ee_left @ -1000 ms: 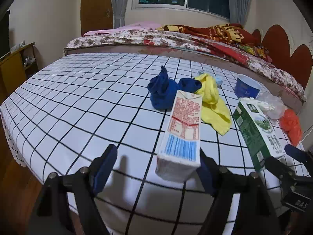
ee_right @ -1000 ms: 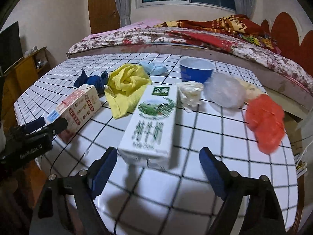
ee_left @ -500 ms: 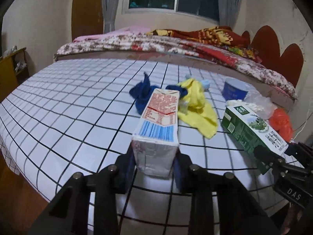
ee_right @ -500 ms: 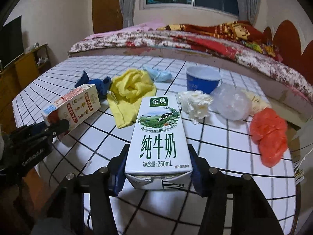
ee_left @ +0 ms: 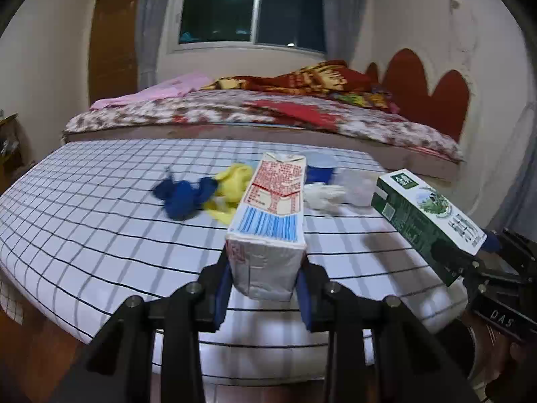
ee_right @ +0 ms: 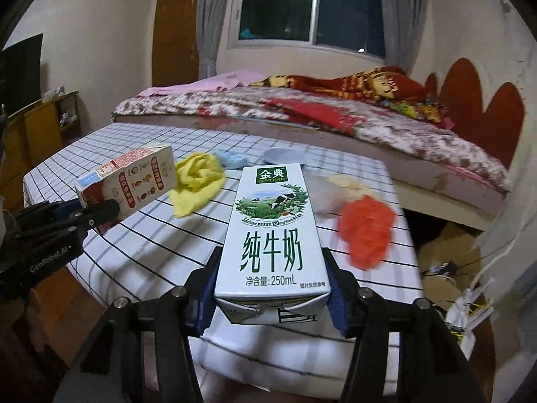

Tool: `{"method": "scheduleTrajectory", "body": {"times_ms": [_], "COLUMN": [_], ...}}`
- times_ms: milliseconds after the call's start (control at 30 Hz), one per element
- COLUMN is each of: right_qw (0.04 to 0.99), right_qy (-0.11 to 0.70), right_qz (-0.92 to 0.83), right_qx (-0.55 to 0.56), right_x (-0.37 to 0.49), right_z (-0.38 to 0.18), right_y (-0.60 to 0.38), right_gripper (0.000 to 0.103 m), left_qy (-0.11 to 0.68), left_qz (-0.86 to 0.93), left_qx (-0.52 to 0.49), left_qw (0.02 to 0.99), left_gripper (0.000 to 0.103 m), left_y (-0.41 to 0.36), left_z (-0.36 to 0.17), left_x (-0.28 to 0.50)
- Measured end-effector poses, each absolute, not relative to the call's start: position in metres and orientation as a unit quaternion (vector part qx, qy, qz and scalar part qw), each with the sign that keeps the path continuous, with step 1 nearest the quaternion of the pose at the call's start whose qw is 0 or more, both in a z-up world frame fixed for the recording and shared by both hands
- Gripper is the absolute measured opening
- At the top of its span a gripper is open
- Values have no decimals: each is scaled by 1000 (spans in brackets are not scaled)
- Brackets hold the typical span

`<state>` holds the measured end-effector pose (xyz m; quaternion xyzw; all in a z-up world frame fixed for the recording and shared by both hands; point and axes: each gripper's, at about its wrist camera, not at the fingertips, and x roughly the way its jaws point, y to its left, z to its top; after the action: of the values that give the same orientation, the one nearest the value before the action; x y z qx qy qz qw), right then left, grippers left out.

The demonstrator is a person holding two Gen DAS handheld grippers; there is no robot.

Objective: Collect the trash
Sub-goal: 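Grasp the small juice carton with the left tool while the right tool grasps the white milk carton, then carry both cartons over the black bin and open both tools to drop them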

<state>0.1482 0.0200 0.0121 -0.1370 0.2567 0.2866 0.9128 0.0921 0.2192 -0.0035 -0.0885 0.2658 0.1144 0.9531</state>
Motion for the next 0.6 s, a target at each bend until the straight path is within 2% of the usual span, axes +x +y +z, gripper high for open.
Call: {"method": "scheduleTrajectory", "body": {"times_ms": [600], "right_qw": [945], "right_qy": [266], "right_qz": [174], "right_qx": [-76], "right_x": [124], "right_z": [20], "right_y": [-163], "right_gripper": [56], "left_qy": [274], "left_qz": [-22], "left_qx": [-32], "left_qw": [961], "left_gripper": [35], "left_y": [78], "left_z": [6], "left_x": [103]}}
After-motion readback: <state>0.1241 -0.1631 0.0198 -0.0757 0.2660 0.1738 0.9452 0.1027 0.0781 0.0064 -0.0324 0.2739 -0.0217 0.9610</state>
